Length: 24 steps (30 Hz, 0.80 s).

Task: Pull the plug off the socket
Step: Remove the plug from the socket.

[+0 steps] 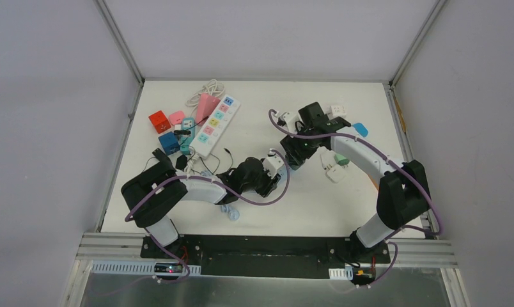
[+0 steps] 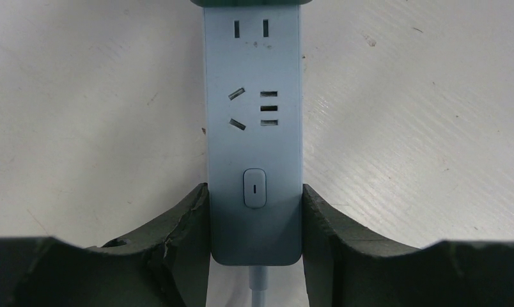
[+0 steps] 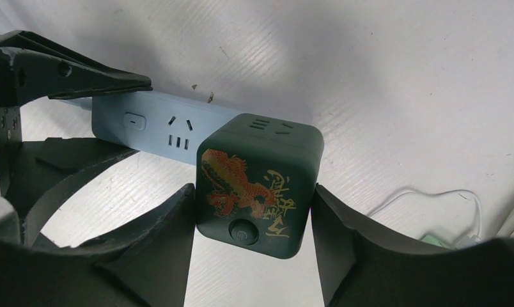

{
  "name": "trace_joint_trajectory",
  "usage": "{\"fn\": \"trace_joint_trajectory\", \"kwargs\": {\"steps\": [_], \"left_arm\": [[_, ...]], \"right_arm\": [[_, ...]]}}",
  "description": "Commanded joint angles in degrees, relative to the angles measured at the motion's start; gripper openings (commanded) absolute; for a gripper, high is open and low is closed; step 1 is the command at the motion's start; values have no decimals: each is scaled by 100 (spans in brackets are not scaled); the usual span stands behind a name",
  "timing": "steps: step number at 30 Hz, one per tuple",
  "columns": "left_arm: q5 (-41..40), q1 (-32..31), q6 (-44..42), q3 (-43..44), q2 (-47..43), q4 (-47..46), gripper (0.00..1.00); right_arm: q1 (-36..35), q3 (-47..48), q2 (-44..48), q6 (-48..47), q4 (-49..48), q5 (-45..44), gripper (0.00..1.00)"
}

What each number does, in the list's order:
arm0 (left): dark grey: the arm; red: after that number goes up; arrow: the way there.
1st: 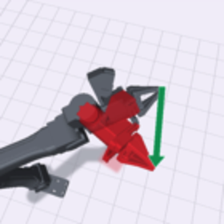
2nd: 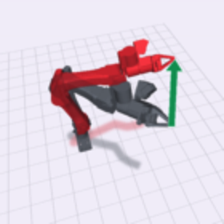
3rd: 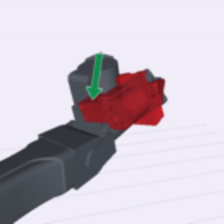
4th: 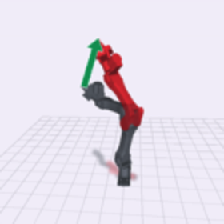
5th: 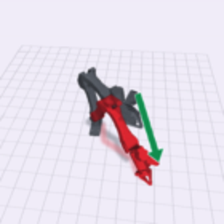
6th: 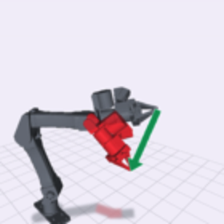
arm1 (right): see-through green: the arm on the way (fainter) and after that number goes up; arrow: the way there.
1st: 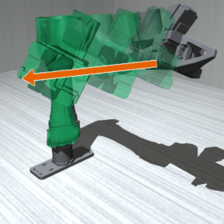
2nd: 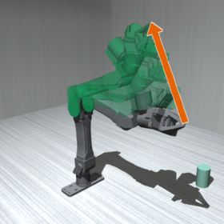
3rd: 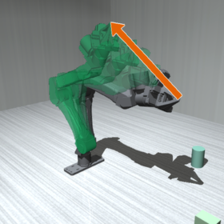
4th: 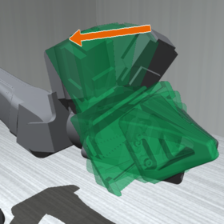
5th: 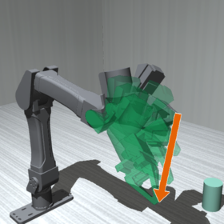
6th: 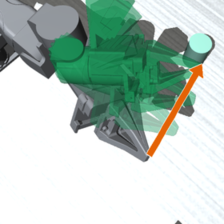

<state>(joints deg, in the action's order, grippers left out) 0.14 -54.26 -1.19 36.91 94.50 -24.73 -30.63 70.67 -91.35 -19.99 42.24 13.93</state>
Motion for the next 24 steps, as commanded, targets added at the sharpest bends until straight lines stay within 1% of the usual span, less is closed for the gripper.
{"fn": "trace_joint_trajectory", "kwargs": {"steps": [1,3,4,6,8,10,15,19,24], "left_arm": [[-23,197,104,17,-27,654,9],[-23,207,337,18,-210,678,30],[-23,205,415,11,-309,672,43],[-23,206,536,10,-493,670,61],[91,210,636,9,-648,659,71],[178,210,724,-10,-795,628,78],[362,214,737,-223,-1135,327,88],[661,214,431,-489,-1168,-280,91],[920,219,-250,-753,-667,-1487,91]], "right_arm": [[-276,67,-14,-154,131,279,0],[-216,61,-73,-125,95,157,0],[-178,57,-125,-120,94,146,0],[-91,60,-192,-104,101,223,0],[-43,57,-237,-93,100,294,0],[-12,49,-272,-110,94,368,0],[93,59,-381,-106,95,677,0],[151,86,-453,-93,109,825,0],[161,104,-488,-102,116,857,0]]}}
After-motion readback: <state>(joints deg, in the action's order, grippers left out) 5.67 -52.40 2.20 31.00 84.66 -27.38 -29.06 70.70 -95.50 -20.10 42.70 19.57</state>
